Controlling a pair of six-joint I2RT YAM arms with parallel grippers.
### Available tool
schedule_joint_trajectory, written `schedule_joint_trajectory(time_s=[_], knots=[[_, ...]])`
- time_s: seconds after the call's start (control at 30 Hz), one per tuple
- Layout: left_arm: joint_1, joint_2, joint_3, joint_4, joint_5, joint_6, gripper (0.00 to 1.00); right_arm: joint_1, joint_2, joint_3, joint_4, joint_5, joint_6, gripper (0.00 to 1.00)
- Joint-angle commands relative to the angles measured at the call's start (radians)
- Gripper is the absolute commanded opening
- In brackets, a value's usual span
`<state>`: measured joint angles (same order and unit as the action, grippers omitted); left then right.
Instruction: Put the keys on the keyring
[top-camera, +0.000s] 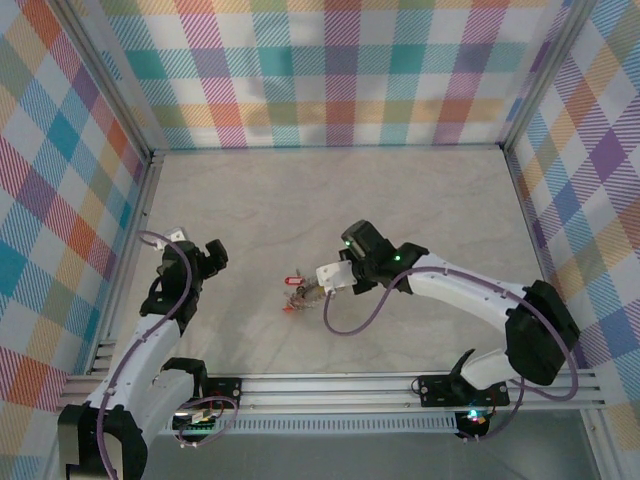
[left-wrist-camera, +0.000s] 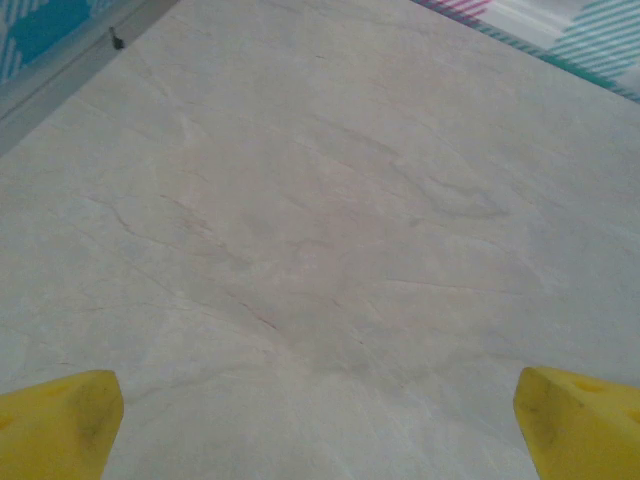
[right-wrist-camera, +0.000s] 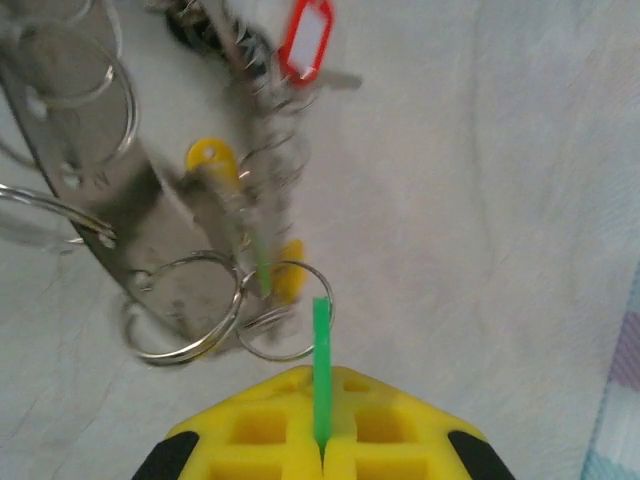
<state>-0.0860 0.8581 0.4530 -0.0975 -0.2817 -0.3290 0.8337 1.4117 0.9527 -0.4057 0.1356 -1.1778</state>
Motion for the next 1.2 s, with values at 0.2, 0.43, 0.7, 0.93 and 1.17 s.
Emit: schedule_joint_trajectory(time_s=[0.2, 0.43, 0.7, 0.93, 1.17], knots=[[0.014, 0.108, 0.002, 0.122, -0.062, 0.033, 1.0, -0.049, -0.078, -0.203, 0.015, 0.082, 0.103, 0.0], [0.014, 0.198, 0.016, 0.185, -0.089, 0.153, 1.0, -0.074, -0.013, -0.253, 0.038, 0.158, 0.167, 0.03], [0.012, 0.25, -0.052, 0.362, -0.063, 0.312, 1.0, -0.104, 0.018, -0.249, 0.025, 0.148, 0.239, 0.3], [0.012, 0.323, -0.063, 0.469, -0.014, 0.366, 1.0, -0.228, -0.162, -0.228, 0.088, -0.105, 0.389, 0.34], [0.006, 0.395, -0.08, 0.604, 0.0, 0.372, 1.0, -0.524, -0.398, -0.384, 0.5, -0.347, 0.751, 0.54]])
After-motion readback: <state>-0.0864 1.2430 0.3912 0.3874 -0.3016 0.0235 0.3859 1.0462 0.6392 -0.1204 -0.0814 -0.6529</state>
